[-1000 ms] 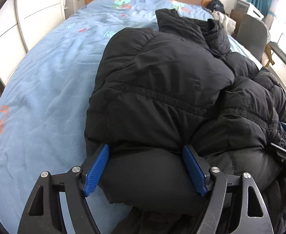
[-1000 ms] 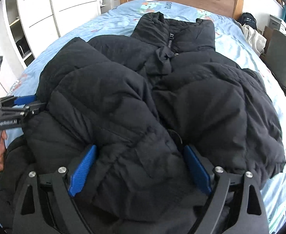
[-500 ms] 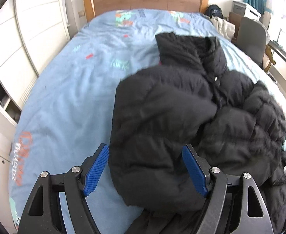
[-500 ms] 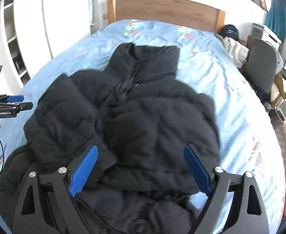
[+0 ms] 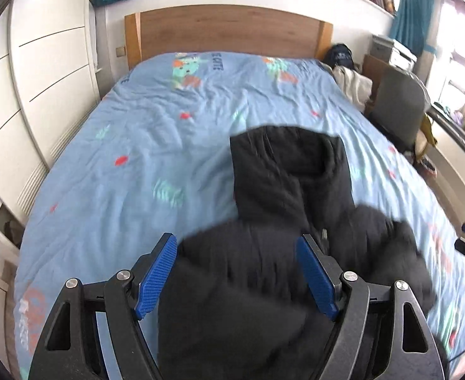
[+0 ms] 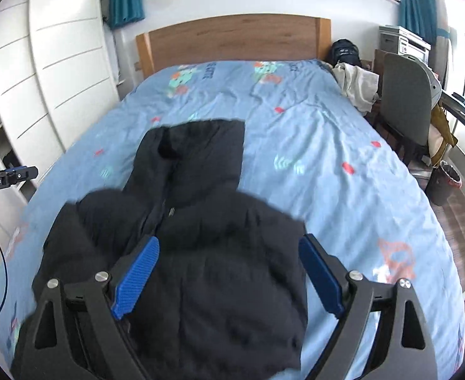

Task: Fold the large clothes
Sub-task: 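Move both tools toward the coat hood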

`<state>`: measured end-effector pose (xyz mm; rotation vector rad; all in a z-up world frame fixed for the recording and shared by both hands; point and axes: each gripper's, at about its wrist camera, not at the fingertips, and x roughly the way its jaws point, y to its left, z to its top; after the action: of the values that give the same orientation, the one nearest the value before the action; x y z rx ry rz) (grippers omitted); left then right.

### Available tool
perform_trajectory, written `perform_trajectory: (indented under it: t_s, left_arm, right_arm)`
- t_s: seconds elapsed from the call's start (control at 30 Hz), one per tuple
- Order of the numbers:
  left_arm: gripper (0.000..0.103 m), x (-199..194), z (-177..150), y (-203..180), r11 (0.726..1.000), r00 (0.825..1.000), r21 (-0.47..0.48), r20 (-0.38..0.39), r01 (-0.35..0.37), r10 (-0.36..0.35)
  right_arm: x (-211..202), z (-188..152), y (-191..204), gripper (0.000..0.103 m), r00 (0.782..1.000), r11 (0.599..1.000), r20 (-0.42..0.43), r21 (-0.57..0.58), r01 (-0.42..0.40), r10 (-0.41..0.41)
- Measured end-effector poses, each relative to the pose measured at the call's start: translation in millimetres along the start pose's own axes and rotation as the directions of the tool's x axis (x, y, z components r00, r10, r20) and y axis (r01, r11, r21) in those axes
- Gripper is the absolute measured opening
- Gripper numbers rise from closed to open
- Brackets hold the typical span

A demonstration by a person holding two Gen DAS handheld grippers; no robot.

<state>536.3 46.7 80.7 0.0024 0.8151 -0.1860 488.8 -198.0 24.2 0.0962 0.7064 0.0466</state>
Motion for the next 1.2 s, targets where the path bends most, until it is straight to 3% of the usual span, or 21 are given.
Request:
perform_trajectory:
  t_s: [0.17, 0.37, 0.53, 0.7, 0.8, 0.93, 1.17, 1.2]
  left_arm:
    - [0.077, 65.5, 43.7, 6.0, 0.994, 0.999, -0.107, 0.030, 0.033, -0.030]
    - [0.077, 142.3, 67.4, 12.0, 0.989, 0.999, -0.138, -0.010, 0.051, -0.053]
    - [0.077, 179.5, 89.2, 20.5, 0.978, 0.995, -0.190, -0.023, 0.088, -0.094]
    - [0.077, 228.8, 114.3, 28.9, 0.941, 0.982, -0.294, -0.034, 0.167, -0.185]
    - [0.077, 259.3, 120.8, 32.5, 0.908, 0.966, -0.356, -0.047, 0.223, -0.255]
    - [0.077, 296.7, 126.3, 31.7, 0.912, 0.964, -0.357, -0.092, 0.202, -0.249]
    - [0.077, 337.6, 126.7, 34.5, 0.884, 0.954, -0.428, -0.132, 0.190, -0.268]
    - [0.077, 342.5, 125.8, 34.3, 0.881, 0.952, -0.435, -0.143, 0.185, -0.270]
  right_arm:
    - [72.9, 52.9, 2.2, 0.091, 0.998, 0.999, 0.028, -0.003, 0.048, -0.048]
    - [159.9, 97.1, 0.6, 0.091, 0.999, 0.996, 0.022, 0.082, -0.025, 0.023]
    - [210.6, 121.0, -15.9, 0.091, 0.996, 0.982, -0.006, 0.168, -0.085, 0.087]
    - [265.2, 144.3, -26.7, 0.091, 0.990, 0.965, -0.040, 0.230, -0.125, 0.138]
    - [298.4, 154.4, -31.2, 0.091, 0.987, 0.955, -0.049, 0.263, -0.136, 0.154]
    - [328.4, 166.6, -36.2, 0.091, 0.986, 0.946, -0.049, 0.293, -0.140, 0.161]
    - [373.7, 178.8, -43.7, 0.091, 0.978, 0.930, -0.095, 0.337, -0.146, 0.188]
    - [378.7, 178.3, -43.8, 0.087, 0.975, 0.928, -0.110, 0.341, -0.148, 0.196]
